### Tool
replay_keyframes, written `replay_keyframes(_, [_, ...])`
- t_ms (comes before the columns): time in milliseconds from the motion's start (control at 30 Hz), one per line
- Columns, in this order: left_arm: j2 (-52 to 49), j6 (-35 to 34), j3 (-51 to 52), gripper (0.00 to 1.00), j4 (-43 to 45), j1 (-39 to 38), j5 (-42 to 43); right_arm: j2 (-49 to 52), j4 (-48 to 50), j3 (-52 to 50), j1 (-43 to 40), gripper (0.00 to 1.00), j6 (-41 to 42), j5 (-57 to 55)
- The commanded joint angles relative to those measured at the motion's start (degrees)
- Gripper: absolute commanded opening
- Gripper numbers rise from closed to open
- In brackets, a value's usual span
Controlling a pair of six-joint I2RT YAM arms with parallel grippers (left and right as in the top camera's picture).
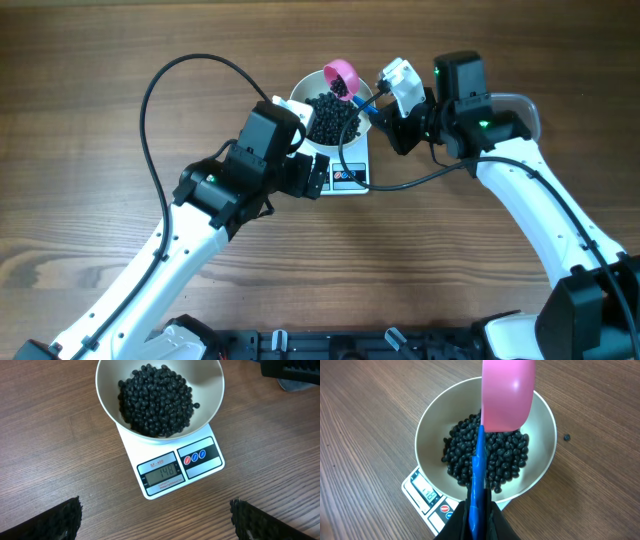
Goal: Scoop item into bowl and weigh 150g on scale
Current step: 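Tilt the scoop slowly over the bowl to trickle in beans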
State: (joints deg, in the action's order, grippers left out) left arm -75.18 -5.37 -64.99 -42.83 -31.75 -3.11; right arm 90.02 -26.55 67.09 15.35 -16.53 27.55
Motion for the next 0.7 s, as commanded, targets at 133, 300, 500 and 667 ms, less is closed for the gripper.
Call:
replay_keyframes(133, [-0.4,0.6,-0.8,1.00,0.1,0.1,0.5,0.6,0.4,-0.1,0.2,0.04,0.0,0.8])
replay_keyframes(300, [-0.4,0.6,-0.8,1.00,0.1,0.1,0.5,0.6,-0.8,-0.1,0.6,0.04,-8.3,-1.1])
replay_keyframes(500, [-0.4,0.6,-0.8,1.00,0.1,0.1,0.5,0.6,0.4,-0.1,0.6,0.04,-4.3,-1.2])
replay_keyframes(667, [-0.4,0.6,-0.8,1.00,0.1,0.1,0.5,0.6,1.9,-0.1,0.6,0.04,0.2,-0.4])
